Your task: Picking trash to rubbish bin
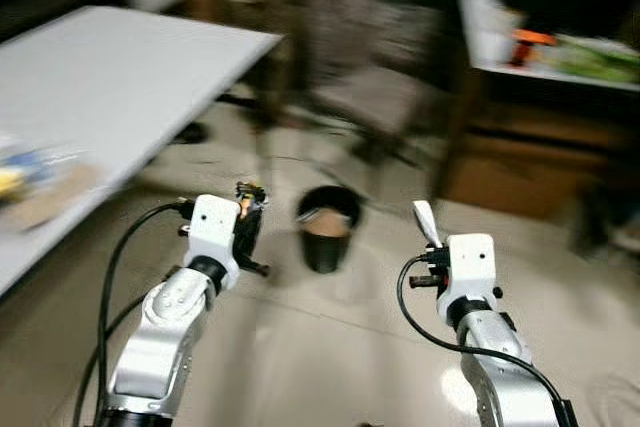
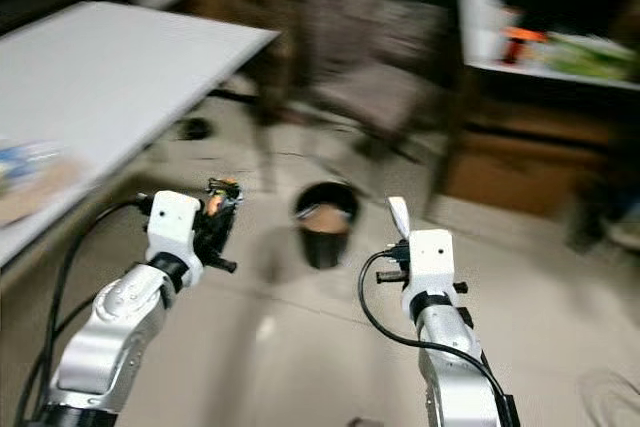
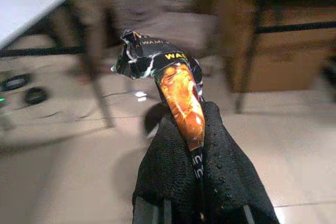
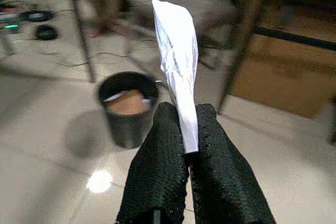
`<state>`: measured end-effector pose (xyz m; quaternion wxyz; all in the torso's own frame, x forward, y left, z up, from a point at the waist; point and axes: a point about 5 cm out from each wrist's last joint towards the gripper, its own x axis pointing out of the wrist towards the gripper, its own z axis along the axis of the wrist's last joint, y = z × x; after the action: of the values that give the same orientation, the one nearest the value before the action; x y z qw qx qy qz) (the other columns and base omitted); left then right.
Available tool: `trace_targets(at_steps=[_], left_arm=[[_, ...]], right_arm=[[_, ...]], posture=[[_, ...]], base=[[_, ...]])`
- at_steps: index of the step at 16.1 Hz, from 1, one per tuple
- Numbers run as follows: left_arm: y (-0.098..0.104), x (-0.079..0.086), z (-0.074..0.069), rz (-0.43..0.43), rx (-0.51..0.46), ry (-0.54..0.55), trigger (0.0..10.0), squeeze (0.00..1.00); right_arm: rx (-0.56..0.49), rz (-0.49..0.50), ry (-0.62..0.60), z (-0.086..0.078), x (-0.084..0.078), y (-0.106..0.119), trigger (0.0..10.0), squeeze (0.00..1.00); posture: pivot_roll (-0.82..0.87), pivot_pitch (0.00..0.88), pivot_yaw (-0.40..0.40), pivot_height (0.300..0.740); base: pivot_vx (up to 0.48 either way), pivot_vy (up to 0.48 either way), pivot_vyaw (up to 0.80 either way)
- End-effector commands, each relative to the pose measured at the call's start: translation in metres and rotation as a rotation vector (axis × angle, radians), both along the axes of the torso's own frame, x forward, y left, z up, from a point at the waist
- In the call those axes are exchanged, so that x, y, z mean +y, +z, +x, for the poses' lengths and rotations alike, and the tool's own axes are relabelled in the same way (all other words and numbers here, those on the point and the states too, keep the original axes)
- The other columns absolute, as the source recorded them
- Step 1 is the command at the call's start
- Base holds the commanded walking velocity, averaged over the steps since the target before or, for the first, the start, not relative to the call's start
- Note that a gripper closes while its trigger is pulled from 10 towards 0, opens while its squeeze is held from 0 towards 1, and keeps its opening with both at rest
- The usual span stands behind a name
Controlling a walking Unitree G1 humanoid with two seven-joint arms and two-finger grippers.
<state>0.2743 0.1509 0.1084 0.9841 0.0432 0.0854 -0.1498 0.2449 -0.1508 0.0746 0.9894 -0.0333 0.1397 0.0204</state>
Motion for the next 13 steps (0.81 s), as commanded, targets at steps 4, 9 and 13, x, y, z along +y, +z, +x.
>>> trace_targets(at_steps=[4,9,13], left_arm=[[0.001,0.000,0.003,-0.007,-0.034,-0.024,10.0,0.00],[-0.001,0.000,0.003,-0.013,-0.033,-0.041,10.0,0.00],[-0.003,0.001,0.007,-0.009,-0.026,-0.036,10.0,0.00]], right_arm=[[0.023,0.016,0.044,0.007,0.003,-0.011,10.0,0.00],[0.022,0.016,0.098,0.009,0.009,-0.013,10.0,0.00],[0.029,0.010,0.103,0.009,0.008,-0.016,10.0,0.00]], posture=[[-0.06,0.000,-0.020,0.740],[-0.05,0.000,-0.022,0.740],[-0.06,0.000,-0.014,0.740]], base=[[0.215,0.000,-0.60],[0.366,0.000,0.00],[0.387,0.000,0.00]])
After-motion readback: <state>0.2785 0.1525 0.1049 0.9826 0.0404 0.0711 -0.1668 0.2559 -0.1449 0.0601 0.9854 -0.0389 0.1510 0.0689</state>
